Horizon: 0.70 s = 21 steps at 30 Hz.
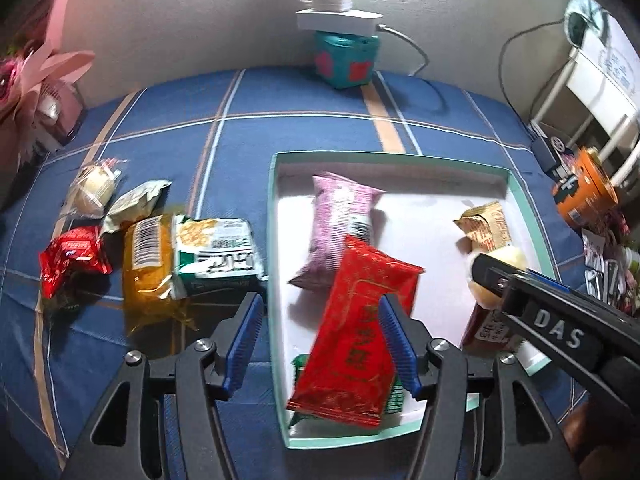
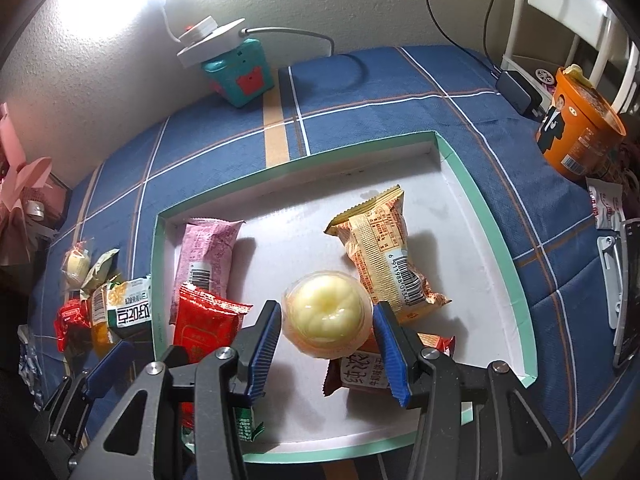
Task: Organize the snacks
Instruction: 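Carry the bun and red pack into the white tray and open both grippers, then move both grippers back to the remaining snack pile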
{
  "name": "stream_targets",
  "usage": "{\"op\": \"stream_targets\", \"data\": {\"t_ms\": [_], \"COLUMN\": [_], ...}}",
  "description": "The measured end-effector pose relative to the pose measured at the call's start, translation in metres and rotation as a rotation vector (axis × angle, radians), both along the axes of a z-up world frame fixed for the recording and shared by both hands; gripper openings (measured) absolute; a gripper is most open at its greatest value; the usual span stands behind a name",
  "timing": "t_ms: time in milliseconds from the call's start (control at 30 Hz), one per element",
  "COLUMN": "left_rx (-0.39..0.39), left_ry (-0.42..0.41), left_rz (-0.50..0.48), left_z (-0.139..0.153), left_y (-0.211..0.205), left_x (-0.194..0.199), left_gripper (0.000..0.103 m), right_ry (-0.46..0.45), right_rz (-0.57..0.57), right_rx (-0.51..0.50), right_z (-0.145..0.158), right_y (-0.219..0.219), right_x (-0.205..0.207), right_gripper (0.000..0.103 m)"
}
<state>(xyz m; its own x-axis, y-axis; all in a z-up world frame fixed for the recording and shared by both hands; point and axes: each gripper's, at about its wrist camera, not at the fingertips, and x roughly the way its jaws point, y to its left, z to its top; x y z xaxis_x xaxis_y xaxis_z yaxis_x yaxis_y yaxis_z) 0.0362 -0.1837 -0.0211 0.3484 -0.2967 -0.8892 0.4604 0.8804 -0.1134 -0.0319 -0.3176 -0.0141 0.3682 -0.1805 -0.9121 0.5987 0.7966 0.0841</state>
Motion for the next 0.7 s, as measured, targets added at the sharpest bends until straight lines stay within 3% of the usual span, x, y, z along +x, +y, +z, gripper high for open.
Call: {"op": "stream_targets", "data": {"t_ms": [100,267,367,567,700], "left_rx": [-0.005,-0.008,0.002,0.024,0.033], "left_ry": [0.013,0.036,0.042,0.035,0.021], "left_rz": [0.023,0.091,0.168,0.323,0.374], "left_z": [-0.001,-0.002,-0.004,-0.005,-0.004], "left_y": [0.007,0.023,0.038,0.075,0.091], "left_x": [0.003,0.01,0.018,0.03,0.036], "left_gripper": [0.064,0.065,0.082,0.086,0.098], "right_ry": [0.001,0.013,0.024,0.037,0.041], "right_rz": [-0.006,-0.005,0.0,0.06,0.111], "right_rx": [-0.013,-0.007,-0.008,-0.028,-0.035], "right_z": [0.002,0.0,-0.001,-0.002,-0.003], "right_y": [0.001,0.0,0.001,0.017,0.032], "right_x": [0.0,-0.001,0.0,0.008,0.014], "right_gripper": [0.062,0.062,0.067,0.083,0.088]}}
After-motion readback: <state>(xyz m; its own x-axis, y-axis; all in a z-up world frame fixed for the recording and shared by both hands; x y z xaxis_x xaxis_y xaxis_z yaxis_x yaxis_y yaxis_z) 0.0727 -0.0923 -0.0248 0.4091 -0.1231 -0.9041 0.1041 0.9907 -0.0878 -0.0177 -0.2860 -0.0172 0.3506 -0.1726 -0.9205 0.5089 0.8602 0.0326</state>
